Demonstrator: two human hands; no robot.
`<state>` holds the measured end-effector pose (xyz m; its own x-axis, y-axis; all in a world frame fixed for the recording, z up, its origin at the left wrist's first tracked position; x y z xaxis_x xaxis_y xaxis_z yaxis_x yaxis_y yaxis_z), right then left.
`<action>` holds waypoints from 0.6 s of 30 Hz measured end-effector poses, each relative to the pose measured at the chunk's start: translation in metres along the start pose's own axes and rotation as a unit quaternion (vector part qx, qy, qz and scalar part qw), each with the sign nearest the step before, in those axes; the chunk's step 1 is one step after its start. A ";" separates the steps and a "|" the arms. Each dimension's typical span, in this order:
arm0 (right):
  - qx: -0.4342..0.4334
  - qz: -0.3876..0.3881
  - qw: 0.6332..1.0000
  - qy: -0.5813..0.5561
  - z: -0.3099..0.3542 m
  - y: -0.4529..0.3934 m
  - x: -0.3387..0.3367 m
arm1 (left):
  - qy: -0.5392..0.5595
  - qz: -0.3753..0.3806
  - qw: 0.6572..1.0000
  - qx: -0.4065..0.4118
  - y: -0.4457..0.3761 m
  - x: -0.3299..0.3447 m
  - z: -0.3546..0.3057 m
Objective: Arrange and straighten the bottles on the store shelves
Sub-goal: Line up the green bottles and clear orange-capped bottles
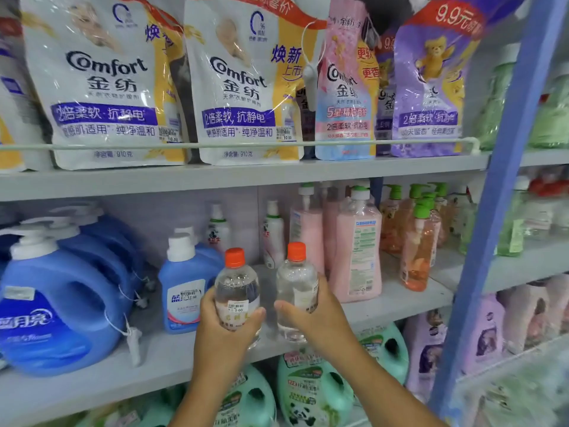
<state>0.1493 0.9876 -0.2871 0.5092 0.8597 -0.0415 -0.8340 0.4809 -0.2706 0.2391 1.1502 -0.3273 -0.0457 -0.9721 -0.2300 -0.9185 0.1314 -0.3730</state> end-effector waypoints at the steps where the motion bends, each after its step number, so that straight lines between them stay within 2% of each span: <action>1: -0.006 -0.005 1.000 0.004 0.003 0.013 -0.008 | 0.015 0.009 1.000 0.000 0.000 0.002 -0.002; 4: -0.024 -0.040 0.999 0.015 0.013 0.044 -0.043 | 0.049 0.042 0.998 0.009 0.012 0.010 -0.019; 9: -0.043 -0.118 0.992 -0.019 0.047 0.071 -0.125 | 0.067 0.121 0.988 0.065 0.046 0.048 -0.084; 14: -0.079 -0.191 0.978 -0.031 0.090 0.090 -0.235 | 0.102 0.193 0.967 0.129 0.074 0.119 -0.169; 18: -0.103 -0.208 0.972 -0.022 0.115 0.106 -0.329 | 0.135 0.199 0.957 0.162 0.102 0.191 -0.236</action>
<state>-0.1309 0.7750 -0.1915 0.7800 0.6071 0.1519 -0.4955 0.7474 -0.4427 0.0436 0.9325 -0.1972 -0.5062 -0.8421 -0.1862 -0.6401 0.5116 -0.5732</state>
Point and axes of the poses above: each hand's wrist, its own y-axis away from the middle knuckle, its own x-axis out of the palm, z = x × y, the point moved 1 cm from there along -y, towards the middle knuckle, and after that the axes turned 9 degrees about -y, right-handed, at the moved point
